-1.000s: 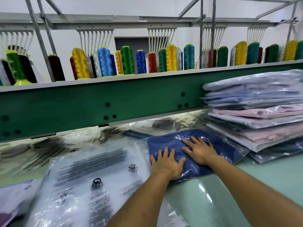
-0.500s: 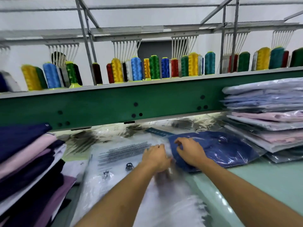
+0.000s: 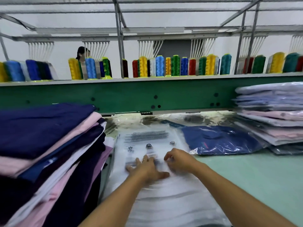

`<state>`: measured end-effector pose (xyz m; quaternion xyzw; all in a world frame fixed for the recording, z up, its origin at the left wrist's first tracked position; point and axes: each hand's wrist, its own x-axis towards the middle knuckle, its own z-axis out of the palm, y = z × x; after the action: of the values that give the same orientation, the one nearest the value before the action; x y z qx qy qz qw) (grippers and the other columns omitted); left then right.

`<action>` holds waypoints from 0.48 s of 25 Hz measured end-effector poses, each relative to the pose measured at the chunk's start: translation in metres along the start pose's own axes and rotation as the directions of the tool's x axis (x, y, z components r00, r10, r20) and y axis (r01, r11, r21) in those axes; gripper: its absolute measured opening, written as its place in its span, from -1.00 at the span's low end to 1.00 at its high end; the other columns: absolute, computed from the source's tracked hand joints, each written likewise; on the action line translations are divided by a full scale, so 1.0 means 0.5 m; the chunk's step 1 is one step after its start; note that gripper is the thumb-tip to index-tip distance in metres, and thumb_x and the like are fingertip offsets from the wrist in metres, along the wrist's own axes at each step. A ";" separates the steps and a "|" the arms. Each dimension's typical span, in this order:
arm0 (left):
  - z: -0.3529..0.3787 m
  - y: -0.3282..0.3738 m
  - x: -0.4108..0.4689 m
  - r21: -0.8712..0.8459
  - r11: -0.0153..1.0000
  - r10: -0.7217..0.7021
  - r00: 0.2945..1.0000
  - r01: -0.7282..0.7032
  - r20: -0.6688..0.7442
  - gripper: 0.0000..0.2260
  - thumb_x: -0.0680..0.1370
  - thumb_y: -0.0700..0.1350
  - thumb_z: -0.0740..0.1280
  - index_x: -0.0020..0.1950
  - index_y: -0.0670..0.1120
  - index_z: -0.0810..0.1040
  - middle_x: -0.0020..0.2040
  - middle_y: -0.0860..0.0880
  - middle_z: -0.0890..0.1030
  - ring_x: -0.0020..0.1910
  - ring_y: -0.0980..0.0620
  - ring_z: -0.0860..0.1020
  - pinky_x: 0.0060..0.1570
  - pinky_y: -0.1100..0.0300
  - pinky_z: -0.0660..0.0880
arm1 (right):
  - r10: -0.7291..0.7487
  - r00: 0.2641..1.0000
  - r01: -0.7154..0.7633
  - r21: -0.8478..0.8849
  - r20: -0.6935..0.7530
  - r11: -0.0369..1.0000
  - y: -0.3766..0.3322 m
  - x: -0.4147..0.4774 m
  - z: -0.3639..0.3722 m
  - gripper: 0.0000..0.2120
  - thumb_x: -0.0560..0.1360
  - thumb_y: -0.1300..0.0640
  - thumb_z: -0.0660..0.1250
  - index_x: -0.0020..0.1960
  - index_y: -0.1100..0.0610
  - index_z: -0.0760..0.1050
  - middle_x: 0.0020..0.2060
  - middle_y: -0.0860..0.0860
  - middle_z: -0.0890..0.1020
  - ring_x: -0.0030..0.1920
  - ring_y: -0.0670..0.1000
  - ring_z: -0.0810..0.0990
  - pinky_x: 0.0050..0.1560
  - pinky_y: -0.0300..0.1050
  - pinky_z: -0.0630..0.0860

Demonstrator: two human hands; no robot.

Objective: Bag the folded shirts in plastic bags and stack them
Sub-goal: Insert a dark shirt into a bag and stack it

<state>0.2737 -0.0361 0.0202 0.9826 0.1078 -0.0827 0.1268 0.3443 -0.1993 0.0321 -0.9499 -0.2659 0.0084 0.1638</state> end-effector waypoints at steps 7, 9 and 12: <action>0.027 -0.078 -0.036 -0.212 0.949 0.136 0.911 -0.232 -0.390 -0.80 0.57 0.20 0.30 -0.03 0.09 0.44 -0.01 0.15 0.58 0.27 -0.05 0.45 0.35 -0.29 0.13 | 0.177 0.952 -0.150 0.120 -0.249 0.981 -0.016 -0.069 0.034 -0.68 0.56 0.01 0.32 0.30 -0.02 0.54 0.23 0.05 0.53 0.23 0.09 0.52 0.14 -0.08 0.49; 0.033 -0.084 -0.042 -0.217 0.940 0.127 0.861 -0.263 -0.493 -0.80 0.60 0.17 0.28 -0.07 0.06 0.45 -0.12 0.15 0.59 0.08 0.04 0.51 0.31 -0.19 0.23 | 0.294 0.886 -0.213 0.250 -0.358 0.945 -0.017 -0.086 0.049 -0.65 0.56 -0.01 0.33 0.32 0.00 0.50 0.22 0.08 0.50 0.27 0.12 0.48 0.11 -0.08 0.45; 0.030 -0.086 -0.051 -0.183 0.928 0.134 0.750 -0.325 -0.648 -0.80 0.61 0.17 0.26 -0.14 0.11 0.46 -0.19 0.17 0.58 -0.03 0.08 0.53 0.22 -0.07 0.35 | 0.419 0.827 -0.183 0.525 -0.375 0.831 0.002 -0.103 0.056 -0.72 0.56 0.00 0.37 0.24 0.03 0.49 0.03 0.08 0.60 0.05 0.11 0.58 0.00 -0.05 0.50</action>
<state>0.2371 -0.0043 0.0008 0.9308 0.0315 0.2800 0.2330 0.2979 -0.2178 0.0015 -0.8846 -0.0493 -0.1342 0.4438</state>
